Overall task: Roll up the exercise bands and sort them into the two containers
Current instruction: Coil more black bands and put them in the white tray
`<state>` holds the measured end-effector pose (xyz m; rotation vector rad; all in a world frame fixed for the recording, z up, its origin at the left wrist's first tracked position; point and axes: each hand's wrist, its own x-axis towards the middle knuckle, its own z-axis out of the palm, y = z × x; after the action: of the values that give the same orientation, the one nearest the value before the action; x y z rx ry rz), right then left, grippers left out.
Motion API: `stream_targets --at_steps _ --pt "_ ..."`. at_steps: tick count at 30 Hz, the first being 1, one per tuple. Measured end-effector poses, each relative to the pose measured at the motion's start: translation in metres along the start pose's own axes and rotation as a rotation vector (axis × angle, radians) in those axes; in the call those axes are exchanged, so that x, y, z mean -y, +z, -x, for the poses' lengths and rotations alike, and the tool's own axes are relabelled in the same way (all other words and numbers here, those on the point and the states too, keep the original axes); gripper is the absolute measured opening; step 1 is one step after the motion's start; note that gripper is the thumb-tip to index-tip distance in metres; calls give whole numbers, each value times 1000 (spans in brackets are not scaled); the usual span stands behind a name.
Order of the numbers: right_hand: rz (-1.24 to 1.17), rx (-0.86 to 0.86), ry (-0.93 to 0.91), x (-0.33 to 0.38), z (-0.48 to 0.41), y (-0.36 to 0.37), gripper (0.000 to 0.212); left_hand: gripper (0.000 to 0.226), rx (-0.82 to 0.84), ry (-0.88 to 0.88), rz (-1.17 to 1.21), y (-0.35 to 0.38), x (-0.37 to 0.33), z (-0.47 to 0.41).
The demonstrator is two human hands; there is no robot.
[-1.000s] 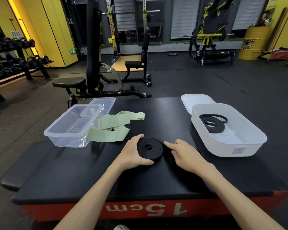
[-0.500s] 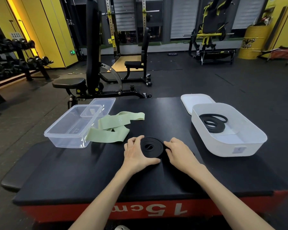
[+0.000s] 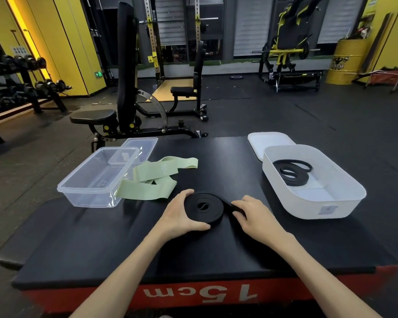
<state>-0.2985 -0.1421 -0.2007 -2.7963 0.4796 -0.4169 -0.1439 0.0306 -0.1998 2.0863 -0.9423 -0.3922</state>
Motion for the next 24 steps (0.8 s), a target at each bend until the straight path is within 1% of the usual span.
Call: stream_targets --at_steps 5,8,10,13,15,17,19,21,24 --pt "-12 -63 32 16 -6 8 17 101 -235 -80 -32 24 -11 14" --pt "-33 -90 68 24 -7 14 17 101 -291 -96 -42 30 -13 18" --pt "-52 -96 77 24 -6 15 17 103 -246 -78 -59 27 -12 17" --pt "-76 -68 72 21 -2 14 19 114 -66 -45 -87 12 -8 10" --pt "-86 -33 73 19 1 11 22 120 56 -35 -45 -1 -2 4" --pt "-108 -5 92 16 5 9 28 121 143 -32 -2 -11 4 1" --pt "-130 -14 107 13 10 9 29 115 150 -17 0 -13 6 1" --pt "-138 -56 117 12 11 9 23 110 85 -12 11 -10 8 3" --pt "-148 -106 128 14 8 8 15 108 -31 -29 45 -3 5 10"
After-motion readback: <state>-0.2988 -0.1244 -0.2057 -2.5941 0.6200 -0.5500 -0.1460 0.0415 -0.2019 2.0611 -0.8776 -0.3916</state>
